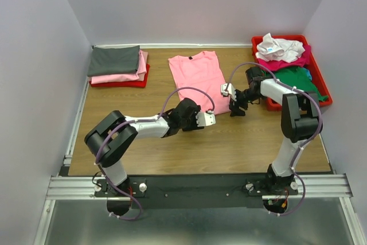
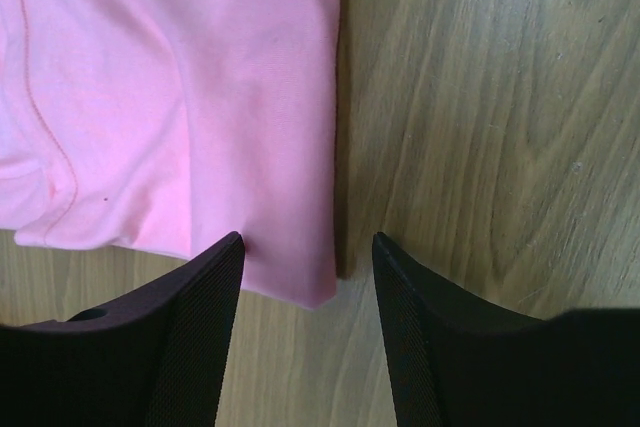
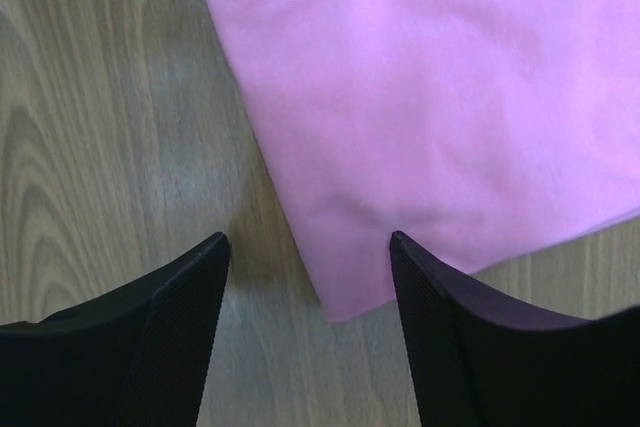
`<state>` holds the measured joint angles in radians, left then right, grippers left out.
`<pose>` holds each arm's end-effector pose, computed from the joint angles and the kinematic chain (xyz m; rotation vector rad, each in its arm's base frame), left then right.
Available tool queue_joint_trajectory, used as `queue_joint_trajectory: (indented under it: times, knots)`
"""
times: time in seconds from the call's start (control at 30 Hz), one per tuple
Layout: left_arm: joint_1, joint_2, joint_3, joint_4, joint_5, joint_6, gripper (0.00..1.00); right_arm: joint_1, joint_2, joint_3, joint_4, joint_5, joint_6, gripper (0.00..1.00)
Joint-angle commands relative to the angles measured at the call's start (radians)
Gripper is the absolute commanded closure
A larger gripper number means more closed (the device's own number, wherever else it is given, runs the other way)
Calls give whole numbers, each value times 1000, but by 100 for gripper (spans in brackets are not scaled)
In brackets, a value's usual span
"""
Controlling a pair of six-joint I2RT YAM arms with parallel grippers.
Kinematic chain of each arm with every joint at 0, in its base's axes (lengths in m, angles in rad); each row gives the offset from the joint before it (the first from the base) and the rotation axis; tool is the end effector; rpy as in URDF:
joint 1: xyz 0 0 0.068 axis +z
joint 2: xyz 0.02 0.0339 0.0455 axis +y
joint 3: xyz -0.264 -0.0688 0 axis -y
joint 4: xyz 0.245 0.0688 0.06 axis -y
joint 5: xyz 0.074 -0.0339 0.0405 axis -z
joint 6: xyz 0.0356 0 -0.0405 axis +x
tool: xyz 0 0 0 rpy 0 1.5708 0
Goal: Fold and stack the t-shirts
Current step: Fold the tshirt
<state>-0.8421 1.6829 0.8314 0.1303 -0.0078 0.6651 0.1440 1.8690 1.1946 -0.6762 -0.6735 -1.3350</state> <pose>0.2255 -0.2523 0.1587 1.5663 1.6752 -0.0828 0.3418 0.0720 0.1604 -1.7760 1.8018 0.5759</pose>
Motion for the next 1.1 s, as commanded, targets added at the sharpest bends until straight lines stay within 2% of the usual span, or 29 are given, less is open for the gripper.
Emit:
queue_joint_trajectory:
  times: [0.0, 0.27, 0.53, 0.67, 0.7, 0.73, 0.77, 0.83, 0.93, 1.07]
  knots:
    - [-5, 43, 29, -26, -23, 1, 38, 12, 39, 49, -17, 25, 23, 29]
    - [21, 95, 55, -35, -57, 4, 42, 16, 67, 60, -16, 71, 33, 36]
    - [41, 101, 63, -58, -25, -4, 67, 16, 67, 48, -17, 75, 37, 47]
    - [41, 112, 63, -70, 3, -13, 86, 22, 68, 45, -20, 95, 54, 59]
    - [41, 112, 63, -70, 3, -15, 96, 26, 68, 39, -22, 103, 57, 63]
    - [41, 112, 60, -72, 34, -15, 98, 32, 67, 36, -23, 109, 60, 72]
    - [40, 109, 55, -74, 40, -16, 100, 37, 64, 28, -28, 123, 62, 76]
    - [32, 91, 45, -78, 63, -18, 100, 39, 55, 10, -31, 133, 80, 87]
    - [9, 42, 19, -93, 117, -24, 100, 39, 27, -6, -94, 156, 97, 98]
    - [-46, -46, -34, -129, 236, -16, 100, 39, -74, -105, -215, 170, 77, 99]
